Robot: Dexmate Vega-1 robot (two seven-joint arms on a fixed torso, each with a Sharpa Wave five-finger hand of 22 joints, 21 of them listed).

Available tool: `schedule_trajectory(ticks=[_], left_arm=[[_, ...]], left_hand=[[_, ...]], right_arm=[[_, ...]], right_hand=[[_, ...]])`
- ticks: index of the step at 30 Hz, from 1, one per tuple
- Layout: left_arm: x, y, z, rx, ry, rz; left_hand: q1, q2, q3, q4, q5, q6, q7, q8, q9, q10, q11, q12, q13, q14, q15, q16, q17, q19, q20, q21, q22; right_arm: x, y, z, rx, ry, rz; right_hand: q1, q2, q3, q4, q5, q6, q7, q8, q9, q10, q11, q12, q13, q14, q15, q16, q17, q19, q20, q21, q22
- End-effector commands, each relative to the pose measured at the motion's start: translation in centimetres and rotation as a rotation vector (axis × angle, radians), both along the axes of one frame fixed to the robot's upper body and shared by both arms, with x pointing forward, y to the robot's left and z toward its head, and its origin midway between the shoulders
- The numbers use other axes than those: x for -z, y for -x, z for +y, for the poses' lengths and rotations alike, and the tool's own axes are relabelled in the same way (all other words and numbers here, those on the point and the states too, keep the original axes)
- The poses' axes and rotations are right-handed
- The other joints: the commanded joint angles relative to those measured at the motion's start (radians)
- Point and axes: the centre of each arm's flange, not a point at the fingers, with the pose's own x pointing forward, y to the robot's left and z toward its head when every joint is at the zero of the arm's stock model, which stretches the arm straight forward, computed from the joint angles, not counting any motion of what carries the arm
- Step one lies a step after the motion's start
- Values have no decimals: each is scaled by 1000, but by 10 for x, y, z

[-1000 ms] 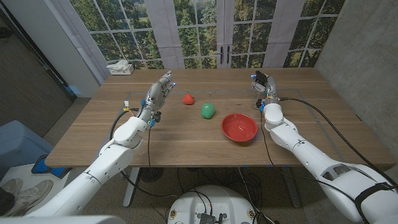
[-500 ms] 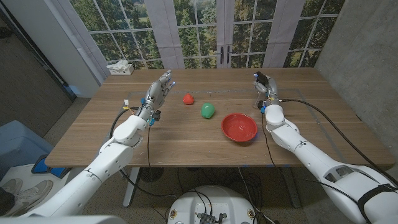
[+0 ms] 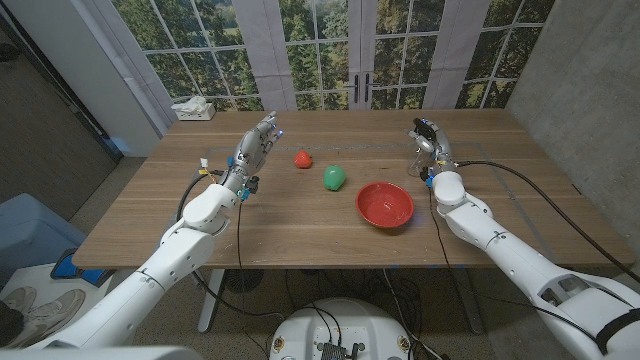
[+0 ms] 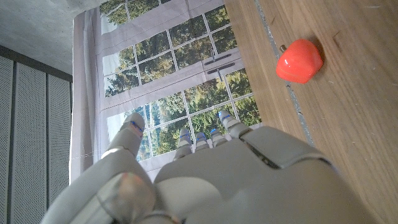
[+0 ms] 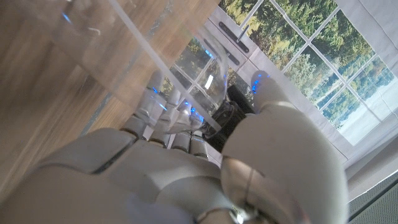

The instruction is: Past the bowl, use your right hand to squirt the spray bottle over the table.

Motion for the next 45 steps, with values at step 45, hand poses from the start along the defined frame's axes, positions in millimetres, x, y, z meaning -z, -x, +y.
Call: schedule_trajectory(ticks=[45], left_arm=[[6,-6,14,18,14,13]], left_hand=[[15,2,-5,-1,0,-6,-10,-2,3,-7,-1,2,2,-15,-41,2,2,-7,-19,1,1]], right_arm=[[-26,55,-53,-531,-194,-104]], right_hand=[[-623,169,-247,238,32,75,3,-5,-33,-14,12,9,-303,-164,-15,-258,-325,-108,-201,-406,1]])
